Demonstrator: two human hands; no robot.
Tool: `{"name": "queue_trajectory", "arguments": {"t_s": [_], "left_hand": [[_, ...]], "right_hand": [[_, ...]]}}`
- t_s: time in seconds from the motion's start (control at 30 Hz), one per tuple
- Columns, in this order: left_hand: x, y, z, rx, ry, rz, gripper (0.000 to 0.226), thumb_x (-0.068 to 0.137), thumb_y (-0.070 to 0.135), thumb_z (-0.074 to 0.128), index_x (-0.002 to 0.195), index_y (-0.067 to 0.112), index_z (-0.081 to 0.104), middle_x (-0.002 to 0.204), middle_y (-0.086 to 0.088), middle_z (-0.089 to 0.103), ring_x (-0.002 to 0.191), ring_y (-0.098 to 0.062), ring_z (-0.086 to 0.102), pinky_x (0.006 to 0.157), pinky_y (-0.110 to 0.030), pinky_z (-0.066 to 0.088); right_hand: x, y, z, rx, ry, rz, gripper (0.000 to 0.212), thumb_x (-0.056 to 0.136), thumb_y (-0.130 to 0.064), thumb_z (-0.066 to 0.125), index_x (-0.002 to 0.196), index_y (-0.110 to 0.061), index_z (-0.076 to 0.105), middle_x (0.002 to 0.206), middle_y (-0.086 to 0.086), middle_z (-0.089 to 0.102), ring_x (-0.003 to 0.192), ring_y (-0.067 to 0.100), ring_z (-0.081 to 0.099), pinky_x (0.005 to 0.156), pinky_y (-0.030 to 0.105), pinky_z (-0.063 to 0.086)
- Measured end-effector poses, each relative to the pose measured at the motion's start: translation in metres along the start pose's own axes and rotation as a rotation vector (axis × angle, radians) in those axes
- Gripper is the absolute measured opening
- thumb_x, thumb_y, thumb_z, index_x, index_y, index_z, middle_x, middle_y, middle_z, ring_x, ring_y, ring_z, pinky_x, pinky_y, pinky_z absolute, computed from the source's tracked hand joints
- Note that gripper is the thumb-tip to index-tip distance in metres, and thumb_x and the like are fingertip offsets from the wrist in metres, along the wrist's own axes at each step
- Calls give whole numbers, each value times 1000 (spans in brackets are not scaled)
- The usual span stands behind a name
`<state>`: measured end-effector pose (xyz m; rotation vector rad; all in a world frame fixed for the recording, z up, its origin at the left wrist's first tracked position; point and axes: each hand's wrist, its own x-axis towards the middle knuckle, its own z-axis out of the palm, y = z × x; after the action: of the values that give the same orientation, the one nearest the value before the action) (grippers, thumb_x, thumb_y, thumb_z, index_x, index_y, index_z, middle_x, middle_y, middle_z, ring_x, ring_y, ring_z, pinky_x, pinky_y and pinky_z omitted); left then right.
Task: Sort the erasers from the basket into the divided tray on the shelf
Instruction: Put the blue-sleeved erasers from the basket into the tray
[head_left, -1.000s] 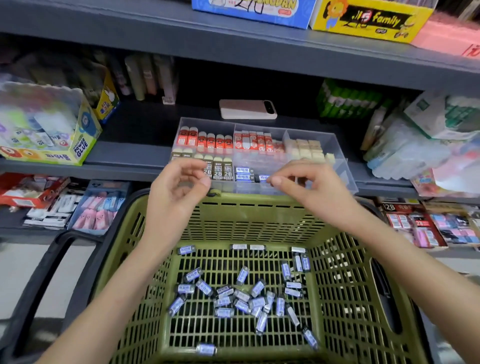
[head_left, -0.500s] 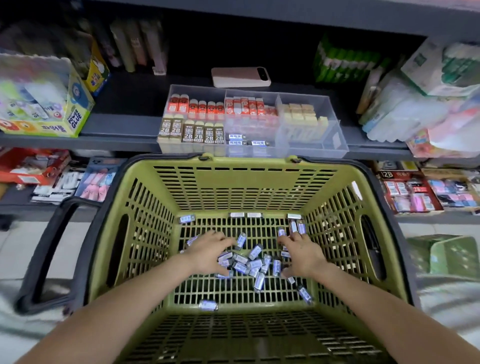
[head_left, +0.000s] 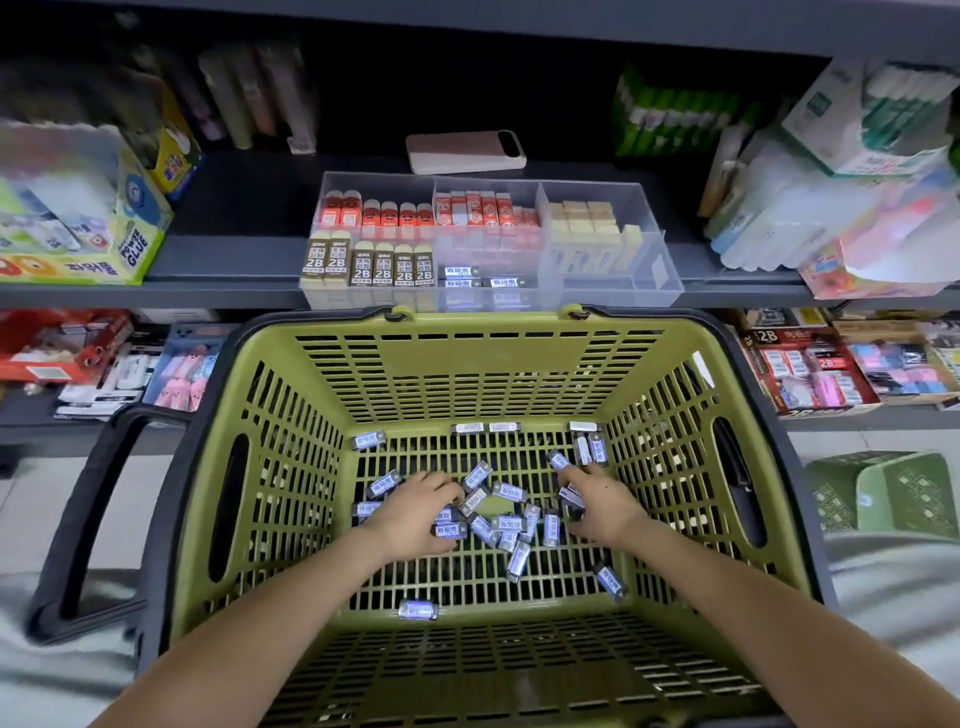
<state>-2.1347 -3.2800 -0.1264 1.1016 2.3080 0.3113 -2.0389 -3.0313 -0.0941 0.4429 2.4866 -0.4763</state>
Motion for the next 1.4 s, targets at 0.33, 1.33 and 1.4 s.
{"name": "queue_trajectory", "arguments": {"t_s": [0.33, 1.33, 1.4], "left_hand": [[-1, 25, -46, -1519, -31, -399, 29, 86, 14, 58, 115, 8, 56, 107, -16, 56, 85, -20, 60, 78, -35, 57], [-32, 53, -151, -2006, -23, -478, 21, 72, 28, 67, 66, 8, 71, 80, -16, 66, 59, -25, 64, 32, -13, 32], [-38, 54, -164, -2019, -20, -418, 22, 72, 28, 67, 68, 7, 72, 81, -16, 67, 60, -26, 65, 31, -12, 32]], "right_hand": [[-25, -52, -49, 790, -14, -99, 54, 74, -8, 76, 117, -24, 46, 92, 2, 56, 52, 16, 59, 61, 40, 55], [17, -71, -21, 135, 87, -227, 32, 86, -16, 57, 118, -14, 59, 70, -6, 59, 64, 14, 56, 52, 21, 42], [0, -78, -50, 418, 101, -245, 22, 86, -12, 62, 108, -12, 64, 60, -8, 54, 50, 9, 49, 50, 24, 43]]}}
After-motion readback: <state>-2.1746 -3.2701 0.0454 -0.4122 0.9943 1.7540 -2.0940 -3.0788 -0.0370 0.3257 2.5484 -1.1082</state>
